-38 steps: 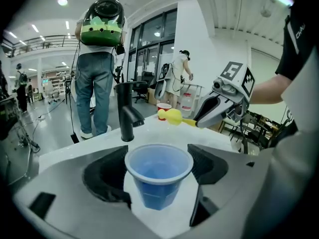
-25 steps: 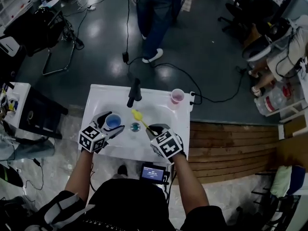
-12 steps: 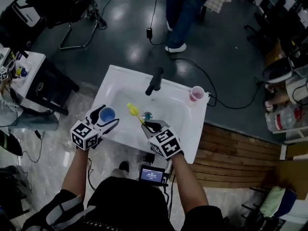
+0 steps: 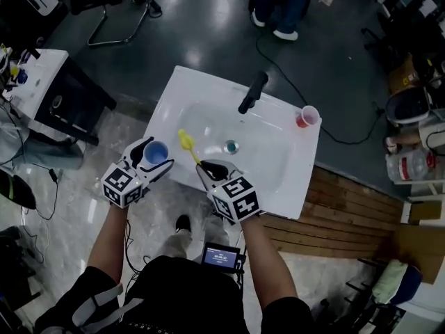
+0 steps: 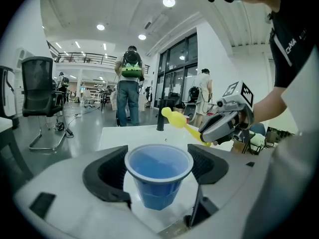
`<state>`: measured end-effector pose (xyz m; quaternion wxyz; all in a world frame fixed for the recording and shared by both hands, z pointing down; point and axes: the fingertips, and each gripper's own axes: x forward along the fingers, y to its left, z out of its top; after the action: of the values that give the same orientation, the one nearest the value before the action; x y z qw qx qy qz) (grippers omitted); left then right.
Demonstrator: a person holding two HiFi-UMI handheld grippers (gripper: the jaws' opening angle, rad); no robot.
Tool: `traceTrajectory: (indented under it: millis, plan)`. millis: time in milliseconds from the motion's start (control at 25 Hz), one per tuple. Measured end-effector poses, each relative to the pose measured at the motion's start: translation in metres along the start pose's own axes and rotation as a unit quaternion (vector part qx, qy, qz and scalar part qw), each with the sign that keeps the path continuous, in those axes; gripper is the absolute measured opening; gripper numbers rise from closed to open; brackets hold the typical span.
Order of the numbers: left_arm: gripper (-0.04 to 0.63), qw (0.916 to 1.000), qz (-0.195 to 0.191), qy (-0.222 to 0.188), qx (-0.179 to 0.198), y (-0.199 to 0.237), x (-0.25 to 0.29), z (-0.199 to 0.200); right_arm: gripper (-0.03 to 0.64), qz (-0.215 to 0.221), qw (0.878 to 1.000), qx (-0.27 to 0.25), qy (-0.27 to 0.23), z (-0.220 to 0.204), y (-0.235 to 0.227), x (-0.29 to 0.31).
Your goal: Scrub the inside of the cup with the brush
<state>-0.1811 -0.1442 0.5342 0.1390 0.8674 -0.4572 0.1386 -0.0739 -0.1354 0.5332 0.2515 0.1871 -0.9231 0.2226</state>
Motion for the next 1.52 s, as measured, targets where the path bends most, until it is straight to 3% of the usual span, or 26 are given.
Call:
traceTrajectory:
  millis: [440, 840, 1400, 1520]
  plan:
    - [0.376, 0.9989, -0.029, -0.02, 0.031, 0.008, -0.003, -0.029, 0.041, -0.028, 1.0, 0.012, -0.005, -0.017, 0.018, 0.015]
    - [0.376, 0.9972, -0.046, -0.042, 0.042, 0.01, 0.003, -0.025, 0.041, -0.045, 0.999, 0.02, -0.009, -0.018, 0.01, 0.018]
    - [0.377, 0.9975, -0.056, -0.033, 0.027, 0.016, -0.004, -0.035, 0.041, -0.041, 0.999, 0.022, -0.003, -0.016, 0.011, 0.029]
    - [0.413, 0.9979, -0.054, -0.028, 0.022, 0.017, -0.007, -0.035, 0.041, -0.042, 0.999, 0.024, -0.001, -0.018, 0.012, 0.028]
